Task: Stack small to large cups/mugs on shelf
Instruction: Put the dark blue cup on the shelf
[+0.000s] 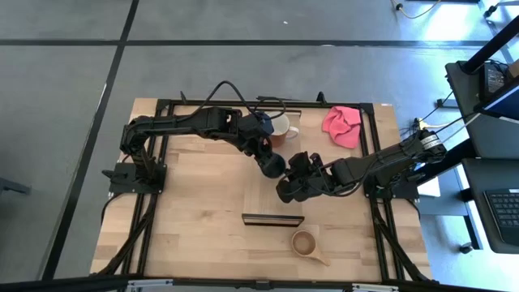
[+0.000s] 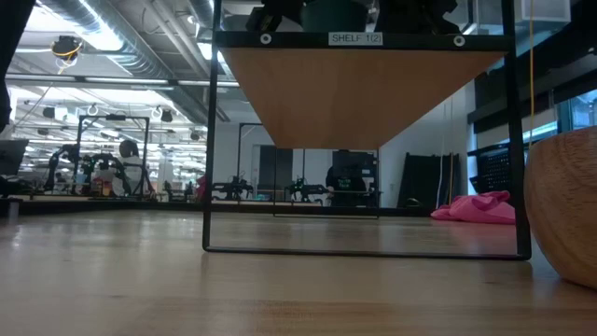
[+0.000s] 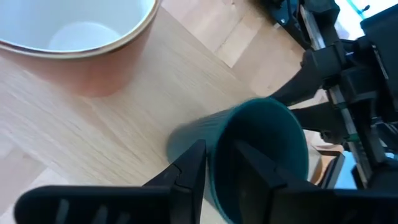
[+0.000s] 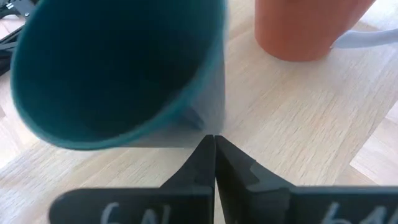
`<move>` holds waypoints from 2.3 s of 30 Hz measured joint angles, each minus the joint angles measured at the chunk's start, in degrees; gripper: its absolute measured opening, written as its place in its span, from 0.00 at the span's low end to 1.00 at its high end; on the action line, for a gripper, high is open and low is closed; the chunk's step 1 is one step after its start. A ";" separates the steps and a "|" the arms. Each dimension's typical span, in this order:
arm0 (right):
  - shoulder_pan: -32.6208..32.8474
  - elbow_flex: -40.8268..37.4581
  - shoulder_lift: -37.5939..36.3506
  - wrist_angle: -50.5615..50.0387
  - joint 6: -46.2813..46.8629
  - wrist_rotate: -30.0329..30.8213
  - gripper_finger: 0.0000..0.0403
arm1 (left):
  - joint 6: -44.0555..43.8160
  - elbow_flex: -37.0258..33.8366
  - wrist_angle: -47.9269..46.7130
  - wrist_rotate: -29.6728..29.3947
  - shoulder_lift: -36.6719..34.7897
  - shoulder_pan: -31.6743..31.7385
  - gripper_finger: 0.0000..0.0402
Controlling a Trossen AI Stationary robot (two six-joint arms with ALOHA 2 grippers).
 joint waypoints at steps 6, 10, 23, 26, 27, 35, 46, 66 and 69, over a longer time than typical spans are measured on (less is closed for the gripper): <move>0.00 0.00 0.00 -0.08 0.02 -0.01 0.02 | 1.15 0.00 -0.20 -1.90 0.00 0.02 0.18; 0.00 0.00 0.00 -0.12 0.02 -0.05 0.02 | 1.28 0.00 -0.22 -2.08 0.00 0.04 0.18; 0.39 -0.02 -0.03 -5.09 2.92 -0.58 0.02 | 3.21 3.21 -2.03 -4.54 -4.65 -0.48 0.17; 1.67 -0.02 -0.55 -5.66 3.06 -0.20 0.02 | 3.21 3.91 -4.98 -8.96 -6.80 -2.88 0.17; 2.16 0.02 -0.83 -5.62 3.36 -0.15 0.02 | 3.18 3.91 -6.31 -10.07 -7.27 -3.98 0.17; 6.72 0.02 -2.14 -7.28 7.58 0.04 0.02 | -2.61 -4.74 -8.75 -14.48 -7.20 -14.05 0.17; 11.13 0.02 -2.34 -7.32 12.02 1.35 0.02 | -4.97 -15.95 9.30 -15.26 -7.08 -16.16 0.16; 13.27 0.02 -2.34 -7.21 13.53 2.53 0.02 | -3.43 -19.91 17.01 -13.42 -7.13 -11.67 0.17; 13.27 0.02 -2.34 -7.22 13.53 2.53 0.02 | -3.03 -19.91 17.00 -11.93 -7.13 -11.23 0.17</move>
